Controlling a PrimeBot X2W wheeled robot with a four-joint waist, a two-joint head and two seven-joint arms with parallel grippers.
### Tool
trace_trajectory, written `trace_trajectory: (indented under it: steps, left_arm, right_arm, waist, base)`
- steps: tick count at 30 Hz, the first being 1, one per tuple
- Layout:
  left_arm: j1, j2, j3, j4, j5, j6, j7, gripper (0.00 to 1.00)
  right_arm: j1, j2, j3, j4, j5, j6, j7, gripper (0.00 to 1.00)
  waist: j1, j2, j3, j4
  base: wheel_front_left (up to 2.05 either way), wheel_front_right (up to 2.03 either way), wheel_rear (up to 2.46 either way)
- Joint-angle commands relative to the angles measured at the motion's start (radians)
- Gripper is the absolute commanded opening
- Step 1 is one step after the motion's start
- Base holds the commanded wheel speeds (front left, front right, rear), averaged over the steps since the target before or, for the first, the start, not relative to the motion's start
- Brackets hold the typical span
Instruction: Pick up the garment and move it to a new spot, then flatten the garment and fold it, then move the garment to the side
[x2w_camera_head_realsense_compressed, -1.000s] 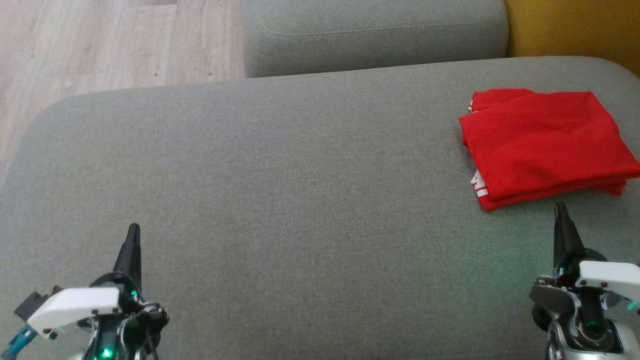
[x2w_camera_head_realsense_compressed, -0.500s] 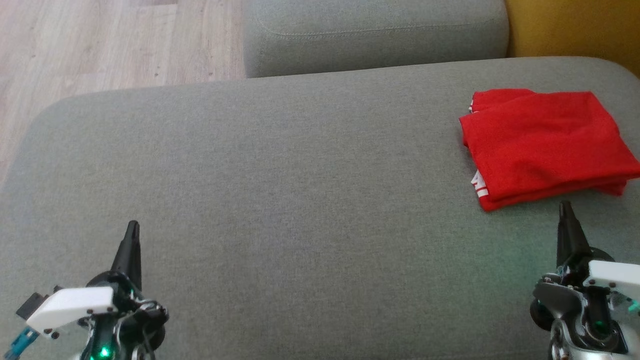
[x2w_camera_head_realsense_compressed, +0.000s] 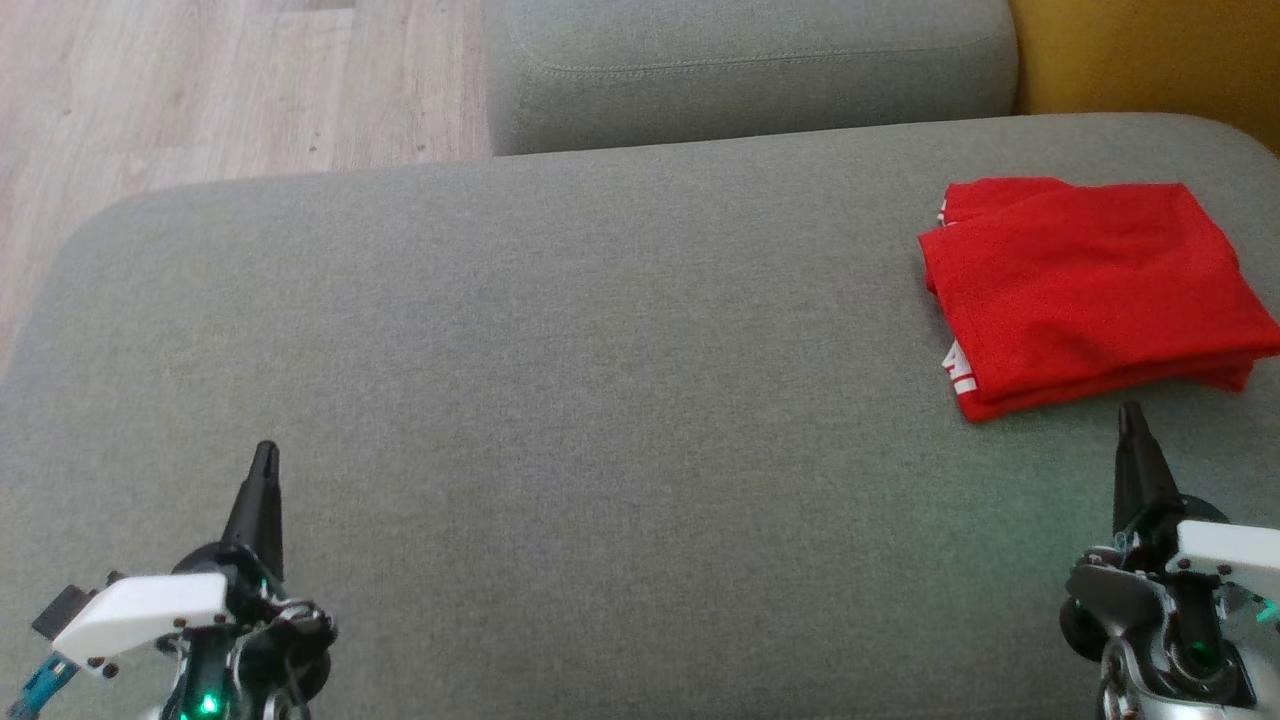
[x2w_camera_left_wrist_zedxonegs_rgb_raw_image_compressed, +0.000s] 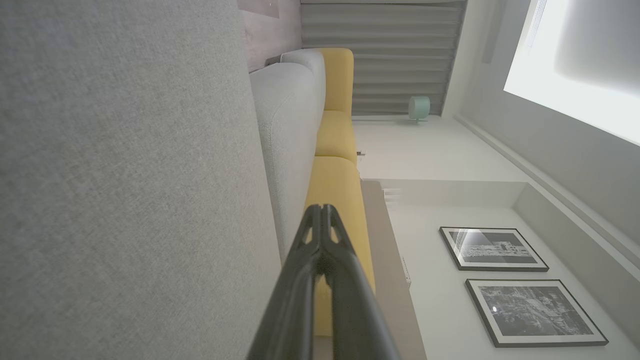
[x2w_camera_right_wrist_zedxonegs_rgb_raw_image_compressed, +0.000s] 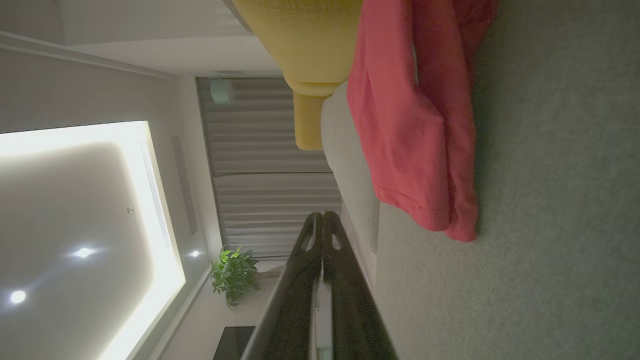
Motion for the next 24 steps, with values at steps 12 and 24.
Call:
trace_trajectory:
  steps: [12, 24]
  left_arm:
    - [-0.058, 0.008, 0.036, -0.039, -0.004, -0.007, 0.008, 0.00]
    - [-0.058, 0.008, 0.036, -0.039, -0.004, -0.007, 0.008, 0.00]
  right_arm:
    - [-0.020, -0.003, 0.021, -0.039, 0.007, 0.008, 0.006, 0.00]
    - [-0.020, -0.003, 0.021, -0.039, 0.007, 0.008, 0.006, 0.00]
  waist:
    - [0.0000, 0.0000, 0.000, 0.000]
    - [0.0000, 0.0000, 0.000, 0.000]
  base:
    - [0.00, 0.00, 0.00]
    - [0.00, 0.00, 0.00]
